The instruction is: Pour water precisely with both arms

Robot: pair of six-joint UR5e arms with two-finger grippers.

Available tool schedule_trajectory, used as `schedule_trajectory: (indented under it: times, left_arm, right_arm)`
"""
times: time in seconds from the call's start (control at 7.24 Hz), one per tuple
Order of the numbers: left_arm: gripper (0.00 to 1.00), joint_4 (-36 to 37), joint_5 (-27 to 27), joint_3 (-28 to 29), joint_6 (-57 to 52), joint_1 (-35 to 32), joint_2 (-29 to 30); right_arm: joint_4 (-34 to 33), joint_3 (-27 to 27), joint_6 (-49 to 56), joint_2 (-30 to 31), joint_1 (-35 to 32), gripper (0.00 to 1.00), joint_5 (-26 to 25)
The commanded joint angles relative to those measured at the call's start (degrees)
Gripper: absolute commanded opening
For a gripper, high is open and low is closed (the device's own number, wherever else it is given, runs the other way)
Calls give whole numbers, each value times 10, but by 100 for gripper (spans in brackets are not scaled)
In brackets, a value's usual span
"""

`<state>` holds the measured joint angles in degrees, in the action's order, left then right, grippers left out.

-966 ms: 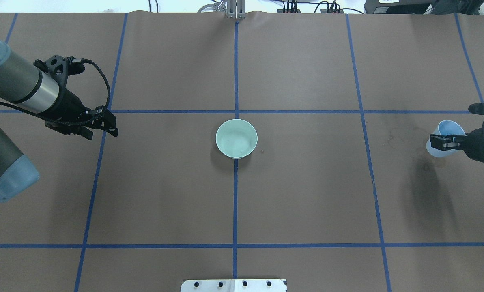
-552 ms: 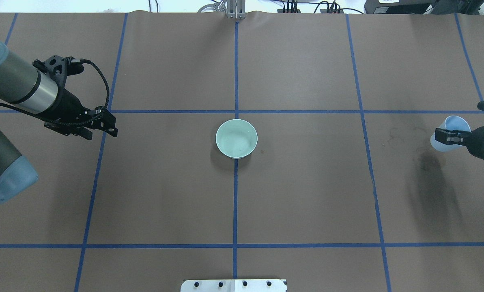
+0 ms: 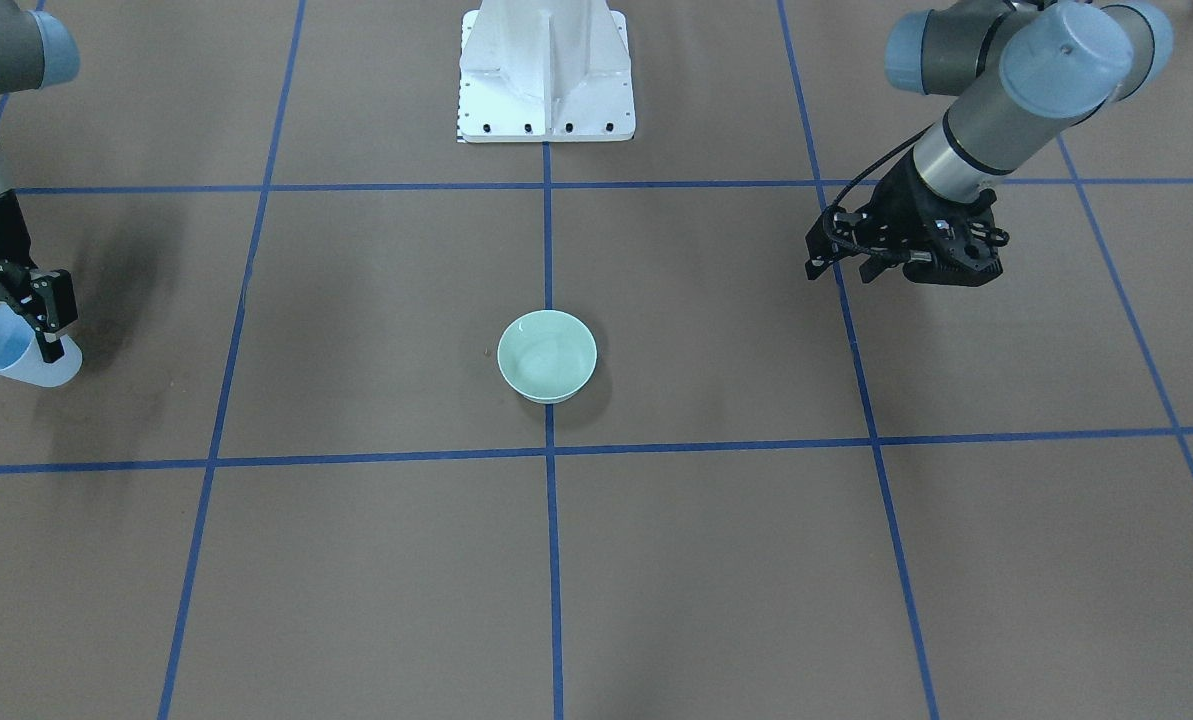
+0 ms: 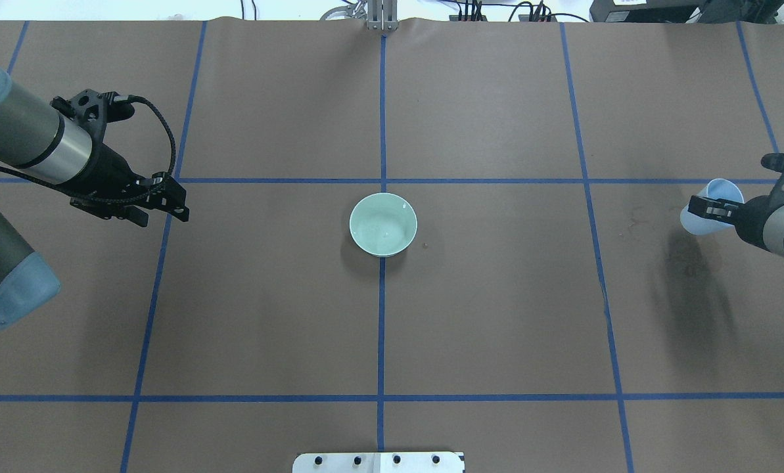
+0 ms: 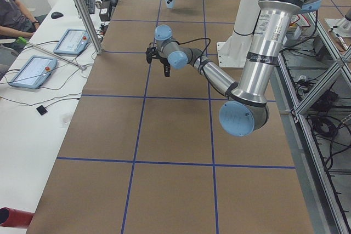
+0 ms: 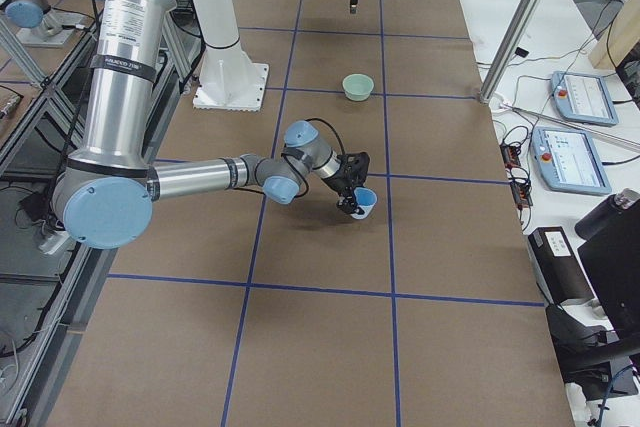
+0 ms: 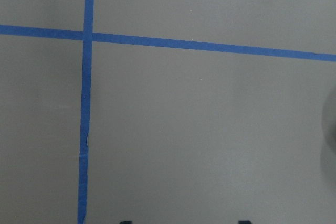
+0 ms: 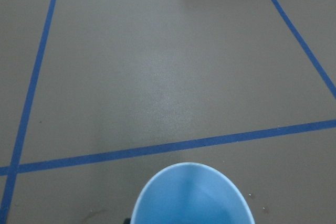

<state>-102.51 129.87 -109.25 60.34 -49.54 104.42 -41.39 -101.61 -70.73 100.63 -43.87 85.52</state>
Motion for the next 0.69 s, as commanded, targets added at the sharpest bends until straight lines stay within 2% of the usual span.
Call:
schedule_trajectory:
  times: [0.0,0.55]
  left_arm:
    - [74,0,1,-1,0,-2,0]
    - [74,41,3,-31,-1,-3,-8]
  right_arm:
    - [0,15,-9,-5,-1,0,-25]
    - [-1,26,-9,-9,10,0,-25]
